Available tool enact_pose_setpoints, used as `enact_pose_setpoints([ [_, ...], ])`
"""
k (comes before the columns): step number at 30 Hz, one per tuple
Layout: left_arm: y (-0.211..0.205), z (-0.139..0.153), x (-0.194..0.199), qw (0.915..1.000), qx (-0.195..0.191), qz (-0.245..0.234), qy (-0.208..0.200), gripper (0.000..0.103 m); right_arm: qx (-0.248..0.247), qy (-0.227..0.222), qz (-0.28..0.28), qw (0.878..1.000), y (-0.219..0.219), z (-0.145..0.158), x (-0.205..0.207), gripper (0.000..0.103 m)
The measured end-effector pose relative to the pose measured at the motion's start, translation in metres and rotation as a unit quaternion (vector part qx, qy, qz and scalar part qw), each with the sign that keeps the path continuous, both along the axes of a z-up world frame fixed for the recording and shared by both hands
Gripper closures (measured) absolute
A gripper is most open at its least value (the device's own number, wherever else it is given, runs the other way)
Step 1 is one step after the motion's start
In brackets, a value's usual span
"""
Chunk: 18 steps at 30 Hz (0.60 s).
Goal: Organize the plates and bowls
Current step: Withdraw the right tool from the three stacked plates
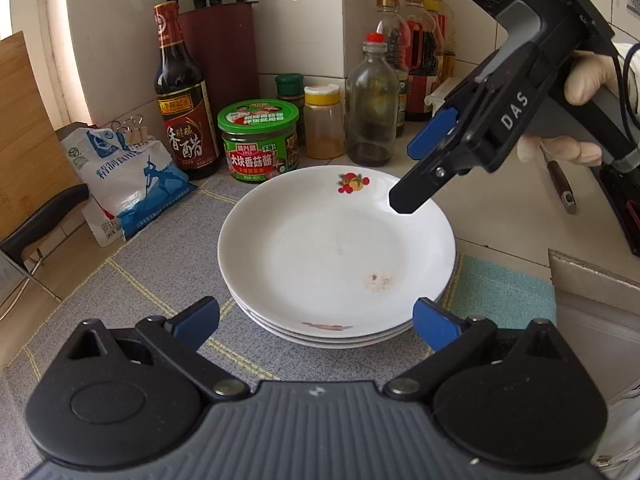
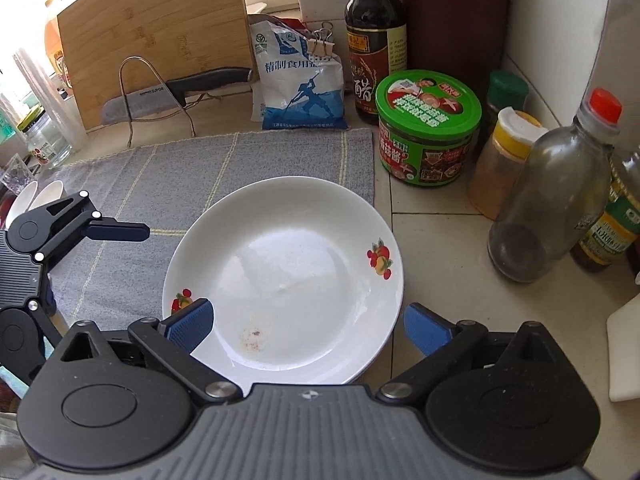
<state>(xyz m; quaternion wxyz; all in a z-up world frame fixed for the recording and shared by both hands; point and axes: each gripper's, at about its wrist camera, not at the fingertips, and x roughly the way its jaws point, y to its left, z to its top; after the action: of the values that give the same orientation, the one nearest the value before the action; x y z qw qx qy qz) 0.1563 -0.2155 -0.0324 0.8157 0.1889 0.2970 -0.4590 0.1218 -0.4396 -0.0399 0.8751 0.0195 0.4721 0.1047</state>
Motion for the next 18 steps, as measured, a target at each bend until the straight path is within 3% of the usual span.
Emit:
enact_pose_setpoints([
  [5, 0.012, 0.013, -0.008, 0.9993, -0.017, 0.034, -0.004, 0.001, -0.059, -0.051, 0.021, 0.997, 0.022, 0.009, -0.009, 0.0],
  [11, 0.037, 0.03, -0.021, 0.9938, -0.044, 0.101, -0.004, 0.001, -0.109, -0.133, 0.047, 0.984, 0.049, 0.018, -0.018, 0.0],
  [15, 0.055, 0.035, -0.03, 0.9861, -0.035, 0.162, -0.002, 0.001, -0.085, -0.167, 0.064, 0.98, 0.067, 0.019, -0.022, 0.0],
  [18, 0.073, 0.033, -0.043, 0.9804, -0.023, 0.195, -0.002, 0.001, -0.058, -0.168, 0.07, 0.982, 0.08, 0.014, -0.021, 0.0],
])
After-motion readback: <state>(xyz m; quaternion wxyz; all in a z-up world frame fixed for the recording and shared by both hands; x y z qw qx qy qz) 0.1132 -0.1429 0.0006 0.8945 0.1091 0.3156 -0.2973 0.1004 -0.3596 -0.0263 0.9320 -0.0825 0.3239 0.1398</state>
